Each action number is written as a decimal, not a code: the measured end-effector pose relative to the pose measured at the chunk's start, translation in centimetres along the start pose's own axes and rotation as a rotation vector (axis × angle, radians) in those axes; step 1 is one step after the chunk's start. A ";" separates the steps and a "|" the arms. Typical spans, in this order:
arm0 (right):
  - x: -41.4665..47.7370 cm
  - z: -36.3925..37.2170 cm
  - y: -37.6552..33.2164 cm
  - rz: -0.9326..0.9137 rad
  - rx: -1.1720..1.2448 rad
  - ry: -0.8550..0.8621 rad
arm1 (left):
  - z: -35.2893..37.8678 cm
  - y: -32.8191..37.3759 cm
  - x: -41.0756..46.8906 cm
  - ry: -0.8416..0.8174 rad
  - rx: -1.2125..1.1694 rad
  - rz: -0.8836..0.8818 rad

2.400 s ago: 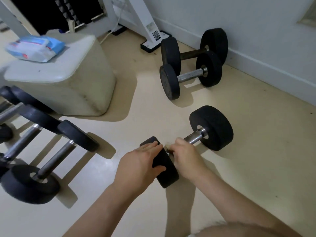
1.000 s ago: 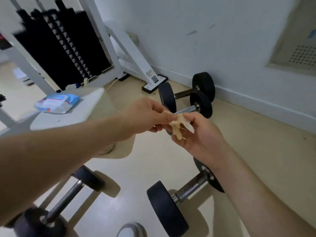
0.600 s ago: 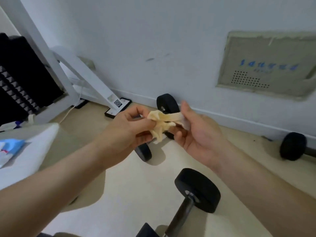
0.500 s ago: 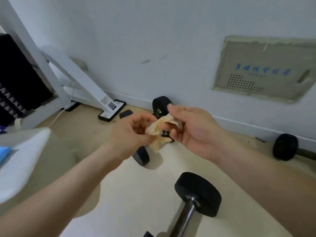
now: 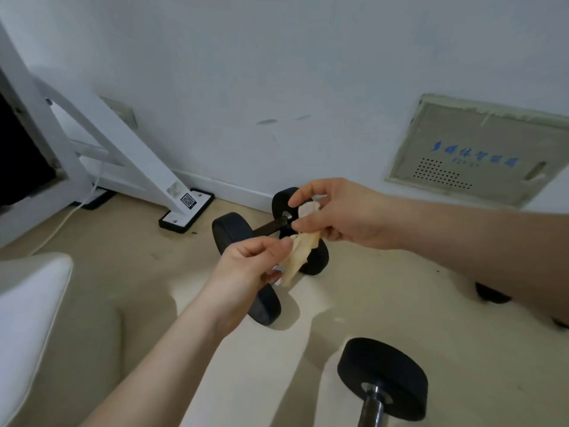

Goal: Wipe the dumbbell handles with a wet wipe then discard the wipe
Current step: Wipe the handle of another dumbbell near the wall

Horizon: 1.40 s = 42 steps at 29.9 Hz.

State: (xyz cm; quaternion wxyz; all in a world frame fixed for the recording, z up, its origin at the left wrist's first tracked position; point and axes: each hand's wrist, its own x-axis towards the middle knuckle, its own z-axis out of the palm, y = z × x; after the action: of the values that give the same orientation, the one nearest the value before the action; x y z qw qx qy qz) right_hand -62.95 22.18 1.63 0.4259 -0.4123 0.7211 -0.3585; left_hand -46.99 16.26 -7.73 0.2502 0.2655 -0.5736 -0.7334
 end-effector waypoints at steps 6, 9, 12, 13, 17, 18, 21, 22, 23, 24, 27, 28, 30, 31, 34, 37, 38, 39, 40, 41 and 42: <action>-0.1 -3.8 0.9 -0.041 -0.047 -0.052 | 0.6 0.7 1.5 0.250 0.227 0.068; 0.6 -4.3 1.9 -0.092 0.066 -0.085 | 0.6 1.6 2.6 0.303 0.305 0.034; 1.1 -2.8 3.5 -0.309 -0.054 0.132 | 0.9 2.5 3.7 0.357 0.341 0.007; 1.3 -1.9 4.3 -0.369 -0.095 0.142 | 1.3 2.7 4.0 0.363 0.326 0.003; 2.5 1.3 7.5 -0.416 -0.044 0.032 | 2.6 2.6 5.5 0.379 0.313 -0.059; 2.9 1.2 8.1 -0.415 0.009 0.038 | 3.0 2.3 5.9 0.371 0.324 -0.097; 4.7 -0.5 10.1 -0.333 0.206 -0.038 | 3.7 1.7 7.0 0.338 0.281 -0.202; 5.3 -1.2 10.9 -0.282 0.296 -0.101 | 4.0 1.5 7.3 0.334 0.263 -0.224; 5.9 -1.7 11.8 -0.230 0.389 -0.168 | 4.2 1.2 7.7 0.334 0.257 -0.245; 6.4 -2.0 12.5 -0.183 0.473 -0.240 | 4.3 0.6 8.0 0.332 0.261 -0.266; 8.0 -1.9 14.4 -0.133 0.521 -0.330 | 4.8 -1.1 8.7 0.318 0.210 -0.343; 8.7 -1.7 15.0 -0.139 0.496 -0.271 | 4.8 -1.6 9.0 0.325 0.141 -0.354; 10.5 -1.1 16.5 -0.164 0.433 -0.085 | 4.7 -2.6 9.6 0.417 0.114 -0.339; 11.6 -0.7 17.5 -0.190 0.354 0.012 | 4.1 -3.6 9.9 0.504 0.293 -0.307; 15.2 1.2 20.7 -0.343 -0.110 0.169 | 1.2 -7.9 8.9 0.517 1.231 -0.324; 17.6 3.8 22.6 -0.448 -0.483 0.145 | 0.1 -13.1 7.1 0.388 1.390 -0.370; 18.0 4.7 23.1 -0.466 -0.595 0.107 | 0.0 -14.2 6.8 0.419 1.387 -0.325; 18.1 5.4 23.6 -0.499 -0.678 0.077 | 0.0 -14.8 6.7 0.449 1.387 -0.281; 18.1 5.7 24.0 -0.545 -0.721 0.060 | 0.0 -15.1 6.7 0.466 1.384 -0.254; 18.1 6.0 24.1 -0.611 -0.733 0.049 | 0.1 -15.2 6.7 0.482 1.378 -0.239; 18.1 6.4 24.2 -0.682 -0.744 0.020 | 0.2 -15.3 6.7 0.502 1.374 -0.228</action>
State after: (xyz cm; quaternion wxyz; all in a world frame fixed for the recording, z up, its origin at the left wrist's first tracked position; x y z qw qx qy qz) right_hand -69.52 14.52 -27.55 0.1018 -0.7447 0.6286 -0.1999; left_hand -53.04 15.23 -23.27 0.0736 0.5798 -0.7979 -0.1475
